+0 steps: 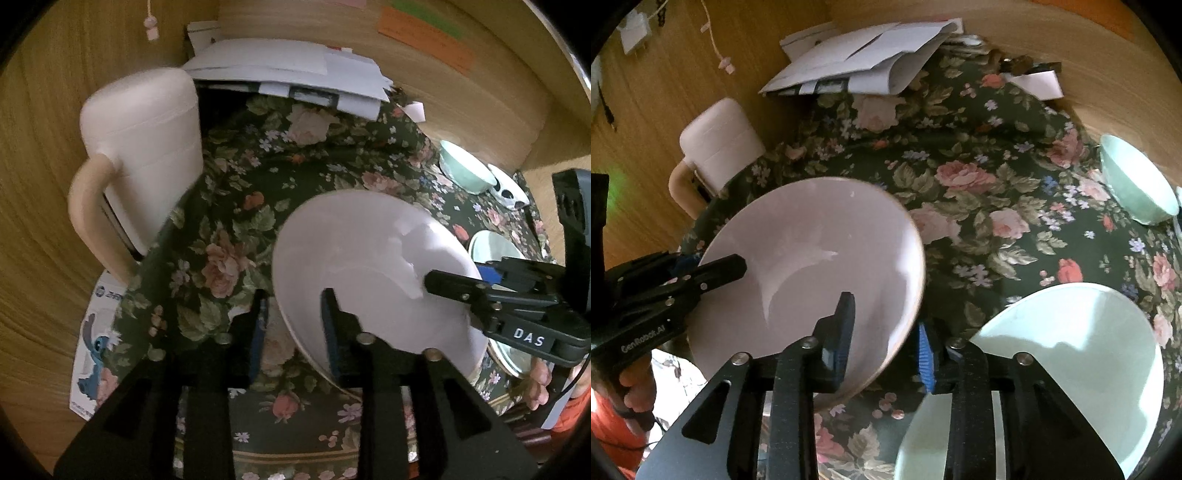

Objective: Organize plates and bowls

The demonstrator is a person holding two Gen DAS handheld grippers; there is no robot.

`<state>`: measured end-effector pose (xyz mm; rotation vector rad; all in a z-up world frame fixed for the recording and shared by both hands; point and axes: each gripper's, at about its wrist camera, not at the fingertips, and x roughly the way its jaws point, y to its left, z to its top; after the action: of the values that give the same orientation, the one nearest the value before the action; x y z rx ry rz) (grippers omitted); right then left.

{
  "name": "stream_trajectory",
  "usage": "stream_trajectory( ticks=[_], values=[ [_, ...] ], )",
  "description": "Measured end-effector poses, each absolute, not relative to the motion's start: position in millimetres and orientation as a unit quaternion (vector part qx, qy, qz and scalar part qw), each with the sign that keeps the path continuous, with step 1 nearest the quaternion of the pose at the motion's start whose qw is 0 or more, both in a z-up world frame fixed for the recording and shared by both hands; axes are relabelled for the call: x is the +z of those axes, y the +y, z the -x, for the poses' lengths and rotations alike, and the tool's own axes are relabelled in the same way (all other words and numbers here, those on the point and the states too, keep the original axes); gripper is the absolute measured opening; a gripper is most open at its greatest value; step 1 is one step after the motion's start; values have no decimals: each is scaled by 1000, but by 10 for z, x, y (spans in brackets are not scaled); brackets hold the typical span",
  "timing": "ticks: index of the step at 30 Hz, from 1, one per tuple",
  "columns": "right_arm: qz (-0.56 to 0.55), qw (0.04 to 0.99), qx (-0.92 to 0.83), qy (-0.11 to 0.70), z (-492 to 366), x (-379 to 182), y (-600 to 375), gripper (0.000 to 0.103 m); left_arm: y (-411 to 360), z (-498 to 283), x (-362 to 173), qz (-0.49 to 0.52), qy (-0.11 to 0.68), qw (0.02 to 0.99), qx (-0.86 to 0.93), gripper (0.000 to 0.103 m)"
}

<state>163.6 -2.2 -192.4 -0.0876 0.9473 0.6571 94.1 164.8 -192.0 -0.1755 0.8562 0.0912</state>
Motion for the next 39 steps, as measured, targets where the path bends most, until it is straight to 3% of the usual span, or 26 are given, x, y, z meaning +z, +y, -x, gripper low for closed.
stream_trajectory(
  ticks=[1, 4, 6, 8, 12, 20, 26, 29, 39],
  values=[
    [41, 840, 309, 444, -1638, -1895, -54, 38, 1656, -940, -1889, 83, 411, 907, 47, 42],
    [38, 853, 298, 427, -1637, -1782, -191, 48, 1649, -948, -1737, 66, 397, 914, 58, 45],
    [34, 861, 290, 416, -1645, -1699, -306, 50, 1630, -964, -1630, 63, 389, 917, 58, 48],
    [25, 869, 281, 406, -1664, -1607, -452, 53, 1606, -994, -1532, 64, 381, 921, 54, 58],
    [14, 886, 258, 385, -1714, -1447, -701, 58, 1474, -1083, -1342, 56, 364, 929, 44, 61],
    [-11, 911, 211, 354, -1914, -1194, -1251, 63, 1016, -1391, -1015, 21, 323, 946, 5, 82],
    [-25, 922, 175, 345, -2180, -1129, -1646, 63, 670, -1774, -884, -2, 311, 950, -15, 85],
    [-37, 924, 156, 346, -2368, -1149, -1813, 63, 531, -2032, -862, -6, 311, 950, -13, 91],
    [-63, 911, 110, 393, -3087, -1534, -2177, 63, 261, -2724, -934, -8, 342, 939, -29, 91]
  ],
)
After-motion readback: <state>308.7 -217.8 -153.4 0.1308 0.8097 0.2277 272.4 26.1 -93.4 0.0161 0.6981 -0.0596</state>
